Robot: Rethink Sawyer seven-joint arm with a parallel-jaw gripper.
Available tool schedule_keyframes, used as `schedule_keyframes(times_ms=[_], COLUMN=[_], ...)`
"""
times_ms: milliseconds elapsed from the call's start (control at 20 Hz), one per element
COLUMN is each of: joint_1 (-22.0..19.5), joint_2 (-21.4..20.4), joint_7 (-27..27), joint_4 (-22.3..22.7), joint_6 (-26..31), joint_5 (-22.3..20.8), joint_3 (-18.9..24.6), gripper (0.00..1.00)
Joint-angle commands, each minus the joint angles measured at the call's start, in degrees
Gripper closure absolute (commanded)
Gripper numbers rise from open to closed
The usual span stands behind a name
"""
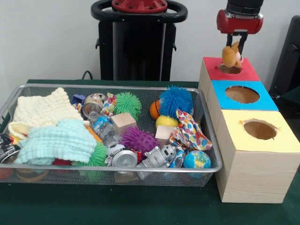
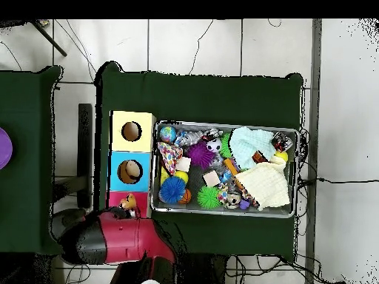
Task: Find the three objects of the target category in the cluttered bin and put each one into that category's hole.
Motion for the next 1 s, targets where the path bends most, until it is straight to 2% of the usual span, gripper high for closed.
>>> schedule_keyframes(times_ms=[50,350,400,1000], joint_1=[-0.9,-2.2,-2.3,-4.4], joint_2=[2.7,2.6,2.6,2.0], joint_7=[12.7,11.7,11.5,10.7], joint_4=[-3.2,-2.5,-2.6,-0.5], joint_6=[3.6,3.1,3.0,0.5], joint_5=[2.6,2.4,2.2,2.4], joint_3=[0.4,0.9,0.9,2.7], gripper=[1.00,1.00,0.00,0.00])
